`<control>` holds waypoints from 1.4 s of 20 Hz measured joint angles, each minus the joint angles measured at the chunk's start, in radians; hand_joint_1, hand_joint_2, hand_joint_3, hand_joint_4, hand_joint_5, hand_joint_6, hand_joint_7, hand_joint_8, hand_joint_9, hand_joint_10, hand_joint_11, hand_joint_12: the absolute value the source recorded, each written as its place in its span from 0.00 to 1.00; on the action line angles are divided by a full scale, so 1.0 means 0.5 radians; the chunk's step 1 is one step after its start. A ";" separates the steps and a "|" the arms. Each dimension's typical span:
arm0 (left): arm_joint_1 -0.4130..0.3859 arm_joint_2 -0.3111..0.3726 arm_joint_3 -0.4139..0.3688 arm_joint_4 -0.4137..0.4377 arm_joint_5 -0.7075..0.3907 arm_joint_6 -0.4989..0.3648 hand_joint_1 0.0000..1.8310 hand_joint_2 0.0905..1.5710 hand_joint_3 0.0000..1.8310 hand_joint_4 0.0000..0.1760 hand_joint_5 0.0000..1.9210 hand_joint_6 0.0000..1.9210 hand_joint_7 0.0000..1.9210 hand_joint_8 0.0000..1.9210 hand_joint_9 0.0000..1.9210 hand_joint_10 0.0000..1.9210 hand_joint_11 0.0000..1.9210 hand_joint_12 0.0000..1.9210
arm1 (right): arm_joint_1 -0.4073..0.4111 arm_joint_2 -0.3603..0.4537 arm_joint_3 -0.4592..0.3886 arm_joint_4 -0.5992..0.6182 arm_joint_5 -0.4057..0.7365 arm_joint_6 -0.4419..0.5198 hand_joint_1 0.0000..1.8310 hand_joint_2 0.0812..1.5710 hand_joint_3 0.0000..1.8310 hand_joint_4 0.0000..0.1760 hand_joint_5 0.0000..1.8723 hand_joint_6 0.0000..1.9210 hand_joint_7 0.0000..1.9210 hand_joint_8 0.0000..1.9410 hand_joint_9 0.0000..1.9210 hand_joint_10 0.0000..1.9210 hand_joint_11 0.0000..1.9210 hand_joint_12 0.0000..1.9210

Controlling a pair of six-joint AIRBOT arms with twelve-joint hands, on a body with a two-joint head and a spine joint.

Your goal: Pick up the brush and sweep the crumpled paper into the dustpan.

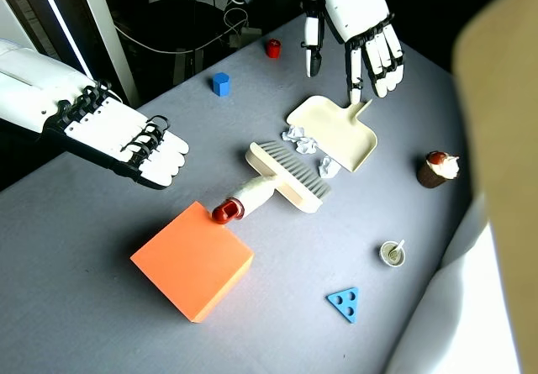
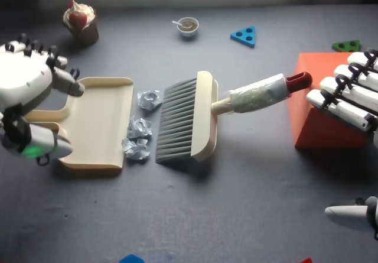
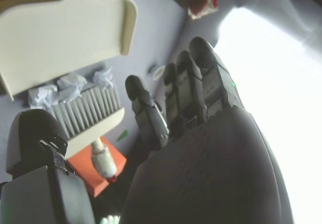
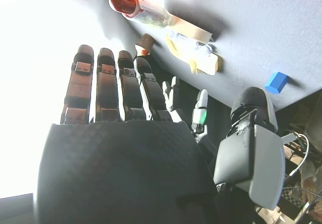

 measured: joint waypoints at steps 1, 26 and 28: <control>0.027 -0.006 0.000 -0.009 -0.027 -0.018 0.45 0.58 0.00 0.70 0.29 0.00 0.14 0.01 0.11 0.01 0.03 0.26 | 0.000 0.000 0.000 0.002 0.000 0.000 0.00 0.60 0.00 0.00 0.01 0.00 0.03 0.00 0.04 0.00 0.04 0.01; 0.293 -0.282 0.346 0.034 -0.242 -0.270 0.47 0.59 0.00 0.62 0.32 0.01 0.13 0.01 0.11 0.01 0.02 0.26 | 0.000 0.000 0.000 -0.011 0.000 0.000 0.00 0.62 0.00 0.00 0.02 0.00 0.04 0.00 0.05 0.00 0.04 0.01; 0.301 -0.299 0.369 0.049 -0.241 -0.285 0.45 0.60 0.00 0.75 0.32 0.00 0.13 0.00 0.11 0.00 0.02 0.27 | 0.000 0.000 0.000 -0.014 0.000 0.000 0.00 0.62 0.00 0.00 0.02 0.00 0.03 0.00 0.04 0.00 0.03 0.00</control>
